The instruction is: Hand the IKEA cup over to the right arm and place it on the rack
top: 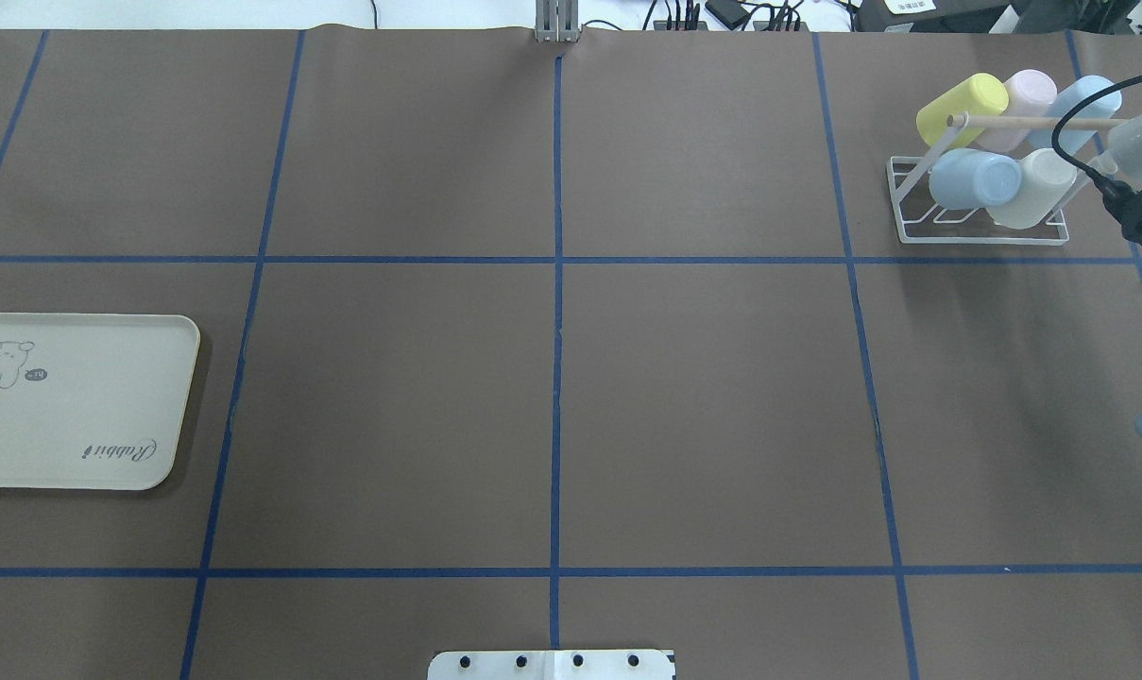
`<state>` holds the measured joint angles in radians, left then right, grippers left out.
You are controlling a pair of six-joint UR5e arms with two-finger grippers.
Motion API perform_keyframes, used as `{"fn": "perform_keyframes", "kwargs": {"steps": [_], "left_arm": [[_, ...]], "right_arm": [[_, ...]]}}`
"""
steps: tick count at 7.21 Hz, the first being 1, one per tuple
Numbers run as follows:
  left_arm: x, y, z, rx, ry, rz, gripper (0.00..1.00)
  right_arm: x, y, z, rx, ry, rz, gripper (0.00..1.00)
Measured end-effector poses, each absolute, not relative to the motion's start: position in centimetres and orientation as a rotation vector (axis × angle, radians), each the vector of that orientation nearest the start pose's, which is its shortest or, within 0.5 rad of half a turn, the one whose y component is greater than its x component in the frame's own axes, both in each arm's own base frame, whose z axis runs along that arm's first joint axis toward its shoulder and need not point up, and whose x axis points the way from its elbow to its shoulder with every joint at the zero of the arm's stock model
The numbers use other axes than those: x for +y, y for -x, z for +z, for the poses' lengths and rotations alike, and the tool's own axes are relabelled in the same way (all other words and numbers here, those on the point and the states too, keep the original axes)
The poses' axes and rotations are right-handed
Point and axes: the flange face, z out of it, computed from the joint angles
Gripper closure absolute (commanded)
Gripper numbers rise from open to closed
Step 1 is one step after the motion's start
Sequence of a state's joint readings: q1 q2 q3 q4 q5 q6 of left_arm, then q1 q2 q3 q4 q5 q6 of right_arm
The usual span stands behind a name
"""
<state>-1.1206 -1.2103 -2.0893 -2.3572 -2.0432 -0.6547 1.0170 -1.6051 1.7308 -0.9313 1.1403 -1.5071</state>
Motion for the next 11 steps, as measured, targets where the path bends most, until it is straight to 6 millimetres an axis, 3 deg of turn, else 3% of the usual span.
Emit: {"fn": "perform_keyframes", "kwargs": {"steps": [3, 5, 8, 10, 11], "left_arm": [[-36.9, -8.1, 47.0, 0.857, -0.557, 0.033, 0.0], [-36.9, -8.1, 47.1, 0.857, -0.556, 0.033, 0.0], [-37.0, -8.1, 47.0, 0.858, -0.556, 0.033, 0.0], [-37.0, -8.1, 47.0, 0.858, -0.558, 0.033, 0.0], [-37.0, -8.1, 46.9, 0.859, -0.558, 0.034, 0.0]], "right_arm": [[-52.3, 12.7, 53.7, 0.815, -0.558, -1.768, 0.76], [-52.1, 13.3, 54.1, 0.811, -0.553, -1.782, 0.65], [-52.1, 14.3, 55.2, 0.815, -0.532, -1.802, 0.42], [-52.0, 14.7, 55.6, 0.819, -0.521, -1.816, 0.1], [-52.0, 15.2, 55.8, 0.821, -0.517, -1.829, 0.02]]}}
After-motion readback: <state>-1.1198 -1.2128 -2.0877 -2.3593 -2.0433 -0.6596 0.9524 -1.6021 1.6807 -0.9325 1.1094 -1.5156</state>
